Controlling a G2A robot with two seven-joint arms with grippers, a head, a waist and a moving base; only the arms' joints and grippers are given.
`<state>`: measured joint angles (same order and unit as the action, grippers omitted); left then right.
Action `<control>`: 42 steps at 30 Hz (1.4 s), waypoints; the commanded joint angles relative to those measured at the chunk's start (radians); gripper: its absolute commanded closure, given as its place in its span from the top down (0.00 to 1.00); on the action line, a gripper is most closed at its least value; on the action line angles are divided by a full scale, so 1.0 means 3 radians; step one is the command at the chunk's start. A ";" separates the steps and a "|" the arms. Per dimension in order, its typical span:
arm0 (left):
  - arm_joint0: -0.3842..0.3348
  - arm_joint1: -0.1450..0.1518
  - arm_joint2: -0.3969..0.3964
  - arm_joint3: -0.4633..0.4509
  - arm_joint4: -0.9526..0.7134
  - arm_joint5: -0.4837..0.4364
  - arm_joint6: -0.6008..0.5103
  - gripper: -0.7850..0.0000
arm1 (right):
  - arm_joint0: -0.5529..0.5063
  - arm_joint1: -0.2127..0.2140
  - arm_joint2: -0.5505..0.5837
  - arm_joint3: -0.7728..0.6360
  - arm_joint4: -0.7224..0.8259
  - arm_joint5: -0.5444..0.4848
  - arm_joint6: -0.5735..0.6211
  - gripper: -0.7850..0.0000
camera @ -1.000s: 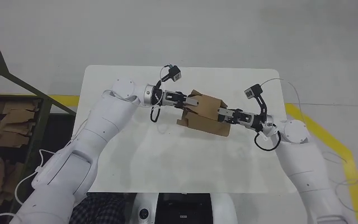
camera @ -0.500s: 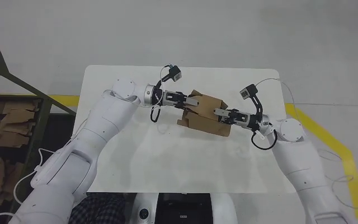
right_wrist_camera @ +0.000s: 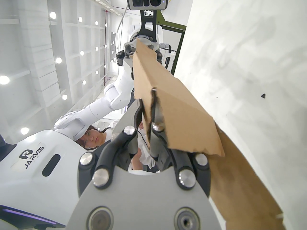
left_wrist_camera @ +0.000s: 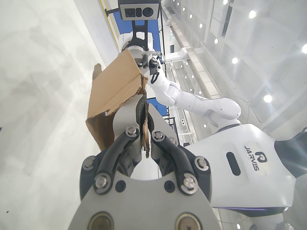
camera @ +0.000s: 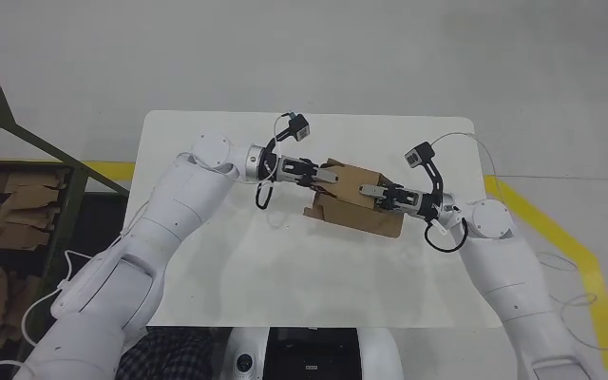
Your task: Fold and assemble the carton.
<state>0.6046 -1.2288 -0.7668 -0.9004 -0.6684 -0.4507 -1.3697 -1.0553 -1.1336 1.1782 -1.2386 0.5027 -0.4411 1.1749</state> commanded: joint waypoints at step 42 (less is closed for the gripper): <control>-0.0108 -0.0010 0.0049 -0.0207 -0.0186 -0.0012 0.0012 1.00 | 0.0070 -0.0039 -0.0198 0.0116 -0.0311 0.0144 -0.0439 0.00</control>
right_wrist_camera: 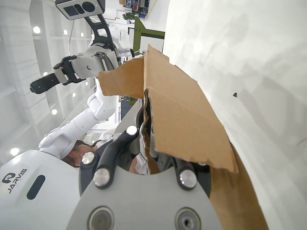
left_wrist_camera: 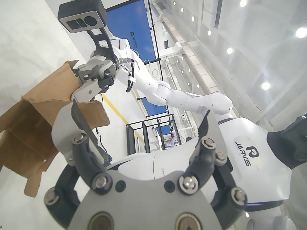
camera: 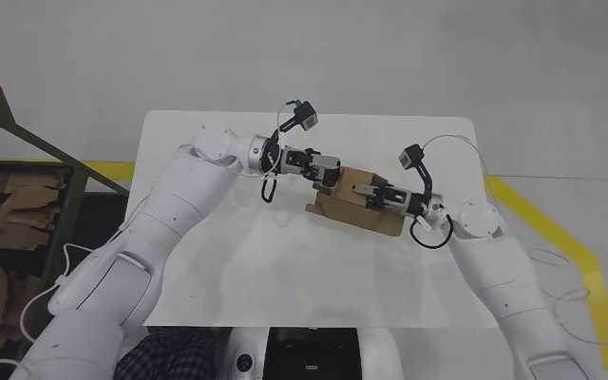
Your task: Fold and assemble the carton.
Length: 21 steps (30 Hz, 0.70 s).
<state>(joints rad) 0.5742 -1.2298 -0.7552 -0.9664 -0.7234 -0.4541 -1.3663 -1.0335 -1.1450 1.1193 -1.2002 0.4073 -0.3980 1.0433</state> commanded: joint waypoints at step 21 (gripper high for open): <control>-0.0112 -0.0152 0.0159 0.0245 0.0000 -0.0019 0.0019 1.00 | -0.0063 0.0007 -0.0010 -0.0212 -0.0071 0.0045 -0.0039 0.00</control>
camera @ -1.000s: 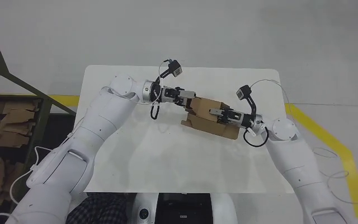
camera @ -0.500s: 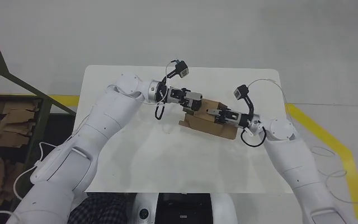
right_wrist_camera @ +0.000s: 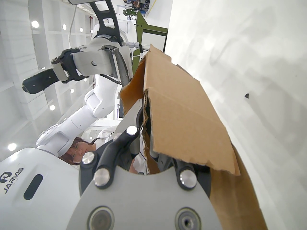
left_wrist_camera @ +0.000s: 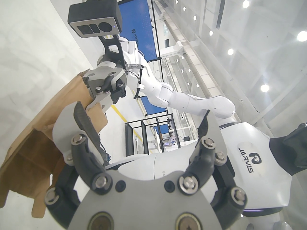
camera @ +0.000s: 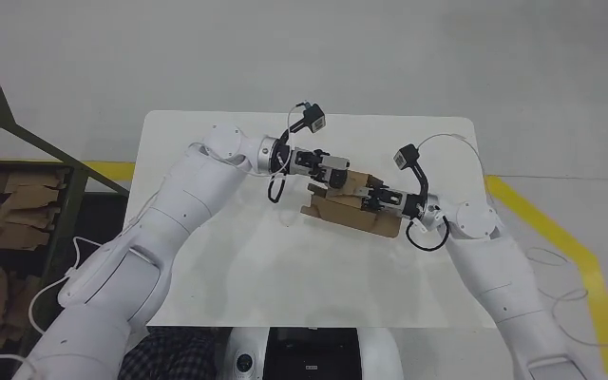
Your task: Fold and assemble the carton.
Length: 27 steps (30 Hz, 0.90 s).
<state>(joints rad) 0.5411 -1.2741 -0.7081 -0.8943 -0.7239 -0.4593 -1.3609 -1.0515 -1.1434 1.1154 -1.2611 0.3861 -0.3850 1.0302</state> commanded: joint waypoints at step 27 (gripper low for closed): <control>0.0087 0.0039 -0.0282 0.0243 -0.0001 -0.0039 0.0039 1.00 | -0.0136 0.0054 0.0209 -0.0152 0.0268 -0.0037 0.0209 0.00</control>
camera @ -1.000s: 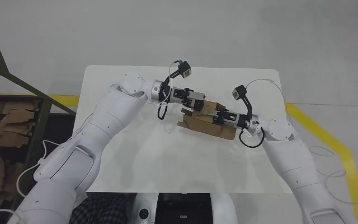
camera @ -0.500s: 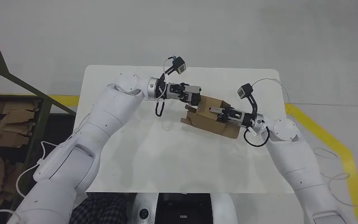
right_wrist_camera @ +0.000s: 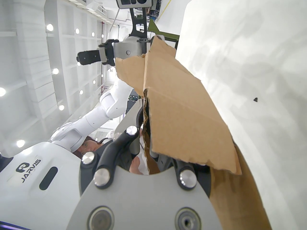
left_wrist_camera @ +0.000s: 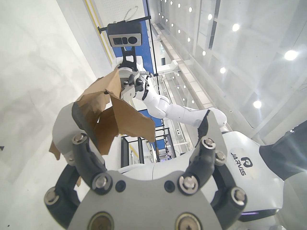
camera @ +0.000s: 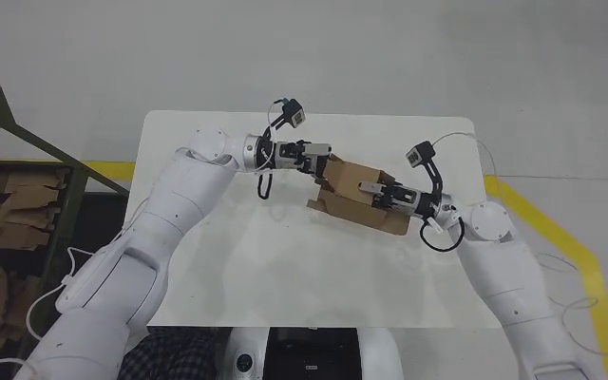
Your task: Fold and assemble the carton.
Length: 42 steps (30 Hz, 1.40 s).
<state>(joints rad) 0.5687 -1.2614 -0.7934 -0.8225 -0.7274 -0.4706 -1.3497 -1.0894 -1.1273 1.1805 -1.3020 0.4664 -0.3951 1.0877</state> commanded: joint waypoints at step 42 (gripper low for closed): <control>0.0060 -0.0028 -0.0101 -0.0062 0.0114 0.0079 -0.0078 1.00 | -0.0016 -0.0004 0.0033 0.0011 0.0020 0.0014 -0.0313 0.00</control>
<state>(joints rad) 0.5858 -1.2700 -0.8231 -0.8390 -0.6936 -0.4483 -1.3719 -1.0946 -1.1282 1.1896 -1.3008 0.4758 -0.3914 1.0022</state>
